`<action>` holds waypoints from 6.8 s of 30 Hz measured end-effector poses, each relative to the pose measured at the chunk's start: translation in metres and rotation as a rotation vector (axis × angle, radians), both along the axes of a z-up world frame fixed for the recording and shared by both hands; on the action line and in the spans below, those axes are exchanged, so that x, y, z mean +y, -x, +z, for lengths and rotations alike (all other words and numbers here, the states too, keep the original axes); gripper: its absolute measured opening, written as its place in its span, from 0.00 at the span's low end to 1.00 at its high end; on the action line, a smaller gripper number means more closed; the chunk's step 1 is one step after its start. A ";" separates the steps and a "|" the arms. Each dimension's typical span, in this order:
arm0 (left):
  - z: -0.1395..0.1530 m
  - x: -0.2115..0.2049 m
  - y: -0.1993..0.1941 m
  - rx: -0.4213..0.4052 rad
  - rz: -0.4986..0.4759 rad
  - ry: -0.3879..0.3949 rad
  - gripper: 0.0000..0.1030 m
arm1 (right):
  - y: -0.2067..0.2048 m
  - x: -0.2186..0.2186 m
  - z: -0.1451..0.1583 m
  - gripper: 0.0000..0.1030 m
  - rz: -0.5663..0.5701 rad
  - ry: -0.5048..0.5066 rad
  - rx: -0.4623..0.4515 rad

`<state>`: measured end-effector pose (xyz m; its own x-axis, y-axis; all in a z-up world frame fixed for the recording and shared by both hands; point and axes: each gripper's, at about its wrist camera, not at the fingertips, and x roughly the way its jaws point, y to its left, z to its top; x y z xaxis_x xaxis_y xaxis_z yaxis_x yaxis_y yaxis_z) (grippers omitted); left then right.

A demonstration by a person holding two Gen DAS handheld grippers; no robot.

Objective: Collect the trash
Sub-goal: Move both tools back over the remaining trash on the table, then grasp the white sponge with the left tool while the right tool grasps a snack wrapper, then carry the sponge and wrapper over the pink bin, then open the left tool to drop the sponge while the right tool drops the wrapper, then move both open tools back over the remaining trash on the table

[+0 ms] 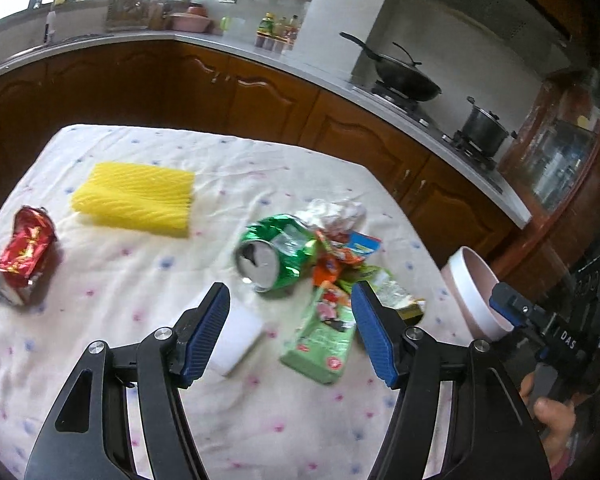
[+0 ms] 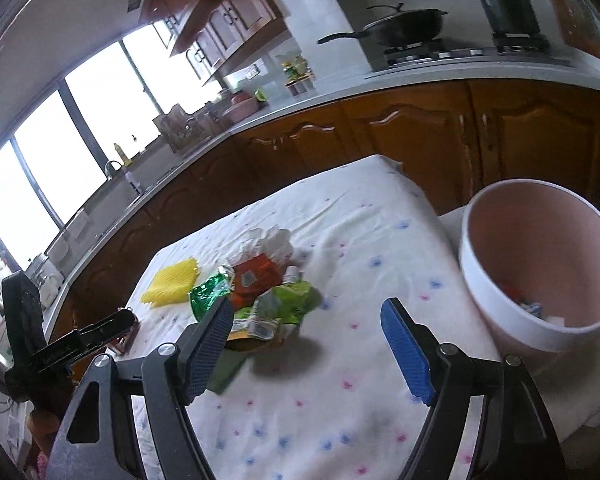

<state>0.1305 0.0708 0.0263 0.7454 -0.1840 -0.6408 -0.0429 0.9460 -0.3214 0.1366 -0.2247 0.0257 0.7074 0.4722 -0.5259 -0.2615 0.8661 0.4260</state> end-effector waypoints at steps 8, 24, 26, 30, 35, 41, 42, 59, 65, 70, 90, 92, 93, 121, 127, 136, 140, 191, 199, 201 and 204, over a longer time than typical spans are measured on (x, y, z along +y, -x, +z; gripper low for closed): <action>-0.005 0.025 0.003 0.014 0.033 -0.028 0.62 | -0.014 0.036 0.003 0.76 0.071 0.020 -0.005; -0.059 0.025 -0.022 0.149 -0.042 -0.089 0.66 | -0.069 0.104 -0.014 0.42 0.165 0.138 0.067; -0.064 0.024 -0.024 0.156 -0.052 -0.097 0.66 | -0.075 0.108 -0.019 0.39 0.170 0.146 0.092; -0.067 0.019 -0.025 0.149 -0.060 -0.152 0.66 | -0.085 0.113 -0.026 0.36 0.169 0.147 0.110; -0.068 0.018 -0.025 0.137 -0.048 -0.186 0.61 | -0.094 0.120 -0.036 0.10 0.175 0.167 0.140; -0.053 0.013 -0.022 0.088 -0.068 -0.171 0.28 | -0.081 0.110 -0.026 0.05 0.169 0.142 0.085; -0.051 0.013 -0.022 0.084 -0.067 -0.169 0.26 | -0.077 0.107 -0.023 0.05 0.167 0.132 0.074; -0.002 -0.001 -0.006 -0.047 -0.087 -0.120 0.14 | -0.022 0.039 0.025 0.05 0.072 0.013 -0.058; 0.022 -0.022 -0.006 -0.106 -0.131 -0.108 0.14 | -0.007 0.015 0.030 0.05 0.030 -0.004 -0.073; 0.035 -0.049 -0.010 -0.138 -0.171 -0.100 0.14 | 0.005 -0.012 0.033 0.05 -0.020 -0.009 -0.085; 0.053 -0.160 -0.028 -0.173 -0.361 -0.058 0.14 | 0.040 -0.114 0.028 0.05 -0.221 -0.022 -0.084; 0.053 -0.169 -0.030 -0.172 -0.377 -0.058 0.14 | 0.042 -0.123 0.027 0.05 -0.238 -0.024 -0.084; 0.053 -0.173 -0.032 -0.173 -0.384 -0.059 0.14 | 0.042 -0.128 0.027 0.05 -0.250 -0.023 -0.085; 0.029 -0.317 -0.113 -0.079 -0.601 -0.031 0.14 | 0.010 -0.211 -0.004 0.05 -0.387 -0.009 0.001; 0.010 -0.329 -0.129 -0.019 -0.607 -0.016 0.14 | -0.003 -0.215 -0.016 0.05 -0.389 -0.013 0.039; -0.007 -0.345 -0.139 0.034 -0.636 -0.024 0.19 | -0.013 -0.218 -0.029 0.06 -0.384 -0.024 0.076; -0.009 -0.344 -0.141 0.040 -0.624 -0.044 0.22 | -0.015 -0.221 -0.031 0.10 -0.397 -0.039 0.084; 0.020 -0.111 -0.040 -0.054 -0.234 -0.016 0.69 | 0.005 -0.096 -0.002 0.75 -0.203 -0.062 0.011; 0.012 -0.065 -0.024 -0.047 -0.155 -0.028 0.69 | 0.007 -0.062 0.001 0.75 -0.143 -0.052 0.010; 0.008 -0.056 -0.021 -0.040 -0.144 -0.029 0.69 | 0.007 -0.054 0.001 0.75 -0.129 -0.048 0.008; 0.003 -0.045 -0.016 -0.031 -0.129 -0.039 0.69 | 0.005 -0.041 0.002 0.75 -0.104 -0.040 0.004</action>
<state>0.1468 0.0254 0.0297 0.7370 -0.2551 -0.6259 0.0894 0.9547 -0.2839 0.1312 -0.2659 0.0277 0.7515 0.4169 -0.5113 -0.1692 0.8709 0.4613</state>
